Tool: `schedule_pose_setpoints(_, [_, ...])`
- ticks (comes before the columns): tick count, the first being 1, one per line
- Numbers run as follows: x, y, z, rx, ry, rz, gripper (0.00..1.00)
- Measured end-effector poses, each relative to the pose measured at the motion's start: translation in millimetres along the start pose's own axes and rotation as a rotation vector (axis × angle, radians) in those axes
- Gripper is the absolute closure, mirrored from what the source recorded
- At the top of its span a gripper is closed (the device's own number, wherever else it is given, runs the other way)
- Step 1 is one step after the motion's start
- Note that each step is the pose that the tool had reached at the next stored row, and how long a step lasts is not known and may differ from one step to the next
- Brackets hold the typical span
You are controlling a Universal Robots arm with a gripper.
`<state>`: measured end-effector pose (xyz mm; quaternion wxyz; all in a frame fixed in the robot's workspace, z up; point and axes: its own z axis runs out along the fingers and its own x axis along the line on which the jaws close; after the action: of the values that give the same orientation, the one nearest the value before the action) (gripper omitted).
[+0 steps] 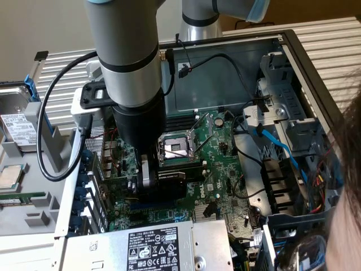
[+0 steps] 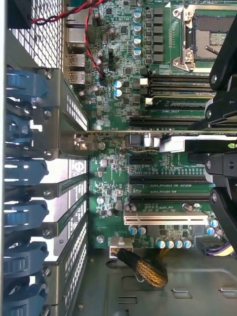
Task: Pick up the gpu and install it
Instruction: 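Insert the gpu into the slot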
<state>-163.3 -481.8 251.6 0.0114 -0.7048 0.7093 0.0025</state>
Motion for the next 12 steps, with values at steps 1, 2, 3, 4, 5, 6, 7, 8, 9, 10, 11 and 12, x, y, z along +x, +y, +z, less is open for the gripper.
schedule_pose_setpoints(1, [0.0, 0.1, 0.0, 0.0002, 0.0, -0.002, 0.73])
schedule_pose_setpoints(2, [0.0, 0.1, 0.0, 0.0004, 0.0002, -0.004, 0.73])
schedule_pose_setpoints(3, [0.0, 0.1, 0.0, 0.0005, 0.0002, -0.005, 0.73])
schedule_pose_setpoints(4, [0.0, 0.2, 0.0, 0.0005, 0.0004, -0.005, 0.73])
schedule_pose_setpoints(5, [0.0, 0.2, 0.0, 0.0005, 0.0005, -0.005, 0.73])
schedule_pose_setpoints(6, [0.0, 0.2, 0.0, 0.0004, 0.0006, -0.005, 0.73])
schedule_pose_setpoints(7, [0.0, 0.2, 0.0, 0.0004, 0.0008, -0.005, 0.73])
schedule_pose_setpoints(8, [0.0, 0.2, 0.0, 0.0005, 0.0009, -0.005, 0.73])
schedule_pose_setpoints(9, [0.0, 0.2, 0.1, 0.0008, 0.001, -0.005, 0.73])
schedule_pose_setpoints(10, [0.0, 0.2, 0.1, 0.001, 0.0011, -0.005, 0.73])
schedule_pose_setpoints(11, [0.0, 0.2, 0.3, 0.0015, 0.001, -0.005, 0.73])
schedule_pose_setpoints(12, [0.0, 0.3, 0.5, 0.002, 0.001, -0.005, 0.73])
